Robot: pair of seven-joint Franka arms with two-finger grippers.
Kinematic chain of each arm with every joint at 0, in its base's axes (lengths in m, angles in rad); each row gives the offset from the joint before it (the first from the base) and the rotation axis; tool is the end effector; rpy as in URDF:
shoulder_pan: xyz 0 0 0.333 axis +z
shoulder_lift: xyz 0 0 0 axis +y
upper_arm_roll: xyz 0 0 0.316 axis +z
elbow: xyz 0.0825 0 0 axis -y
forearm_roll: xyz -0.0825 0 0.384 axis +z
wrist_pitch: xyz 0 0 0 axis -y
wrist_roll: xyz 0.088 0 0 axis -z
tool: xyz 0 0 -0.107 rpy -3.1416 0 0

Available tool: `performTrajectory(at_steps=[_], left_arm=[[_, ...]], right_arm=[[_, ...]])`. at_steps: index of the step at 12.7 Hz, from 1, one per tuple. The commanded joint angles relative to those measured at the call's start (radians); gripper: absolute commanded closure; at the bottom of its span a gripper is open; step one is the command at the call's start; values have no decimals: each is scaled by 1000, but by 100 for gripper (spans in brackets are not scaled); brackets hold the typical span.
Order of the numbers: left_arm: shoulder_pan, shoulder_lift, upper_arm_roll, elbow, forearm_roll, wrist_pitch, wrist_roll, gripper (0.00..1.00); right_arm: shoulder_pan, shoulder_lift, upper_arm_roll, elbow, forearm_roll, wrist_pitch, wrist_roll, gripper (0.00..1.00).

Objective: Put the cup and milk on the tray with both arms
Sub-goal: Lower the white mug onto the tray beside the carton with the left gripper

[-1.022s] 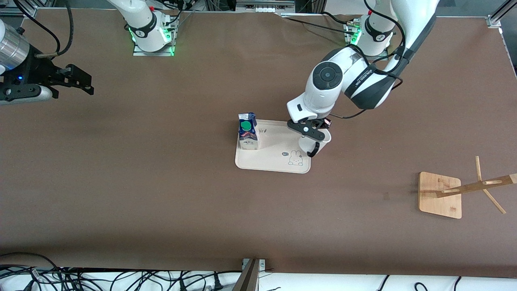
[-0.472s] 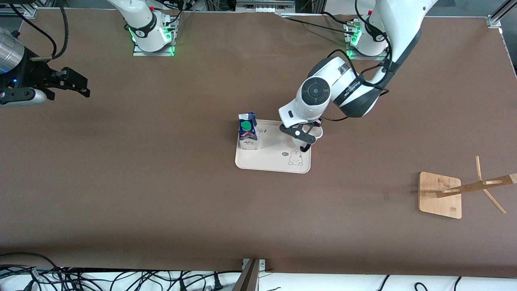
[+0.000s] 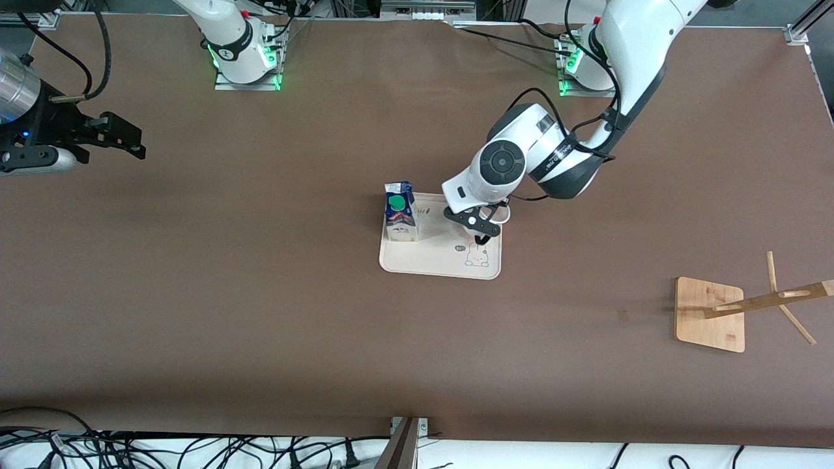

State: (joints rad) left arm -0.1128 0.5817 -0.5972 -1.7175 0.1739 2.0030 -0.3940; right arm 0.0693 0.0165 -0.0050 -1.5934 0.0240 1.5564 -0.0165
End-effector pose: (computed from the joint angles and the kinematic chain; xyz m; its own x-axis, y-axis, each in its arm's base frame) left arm 0.5174 -0.3833 0.2831 0.9066 -0.3502 -0.2354 -0.3386 -0.9367 0.0893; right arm 0.5555 0.0384 0.6035 0.9953 0.0810 -0.0531 0.0797 -0.9965 -0.0248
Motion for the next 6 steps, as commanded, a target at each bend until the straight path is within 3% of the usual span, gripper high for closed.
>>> performTrajectory(at_steps=[1, 6], left_arm=[[-41, 19, 33, 42, -16, -26, 4, 100], [-71, 39, 57, 44, -16, -18, 6, 100]], right_arm=[[-9, 0, 10, 17, -9, -12, 7, 0], [-9, 0, 10, 17, -9, -13, 6, 0]])
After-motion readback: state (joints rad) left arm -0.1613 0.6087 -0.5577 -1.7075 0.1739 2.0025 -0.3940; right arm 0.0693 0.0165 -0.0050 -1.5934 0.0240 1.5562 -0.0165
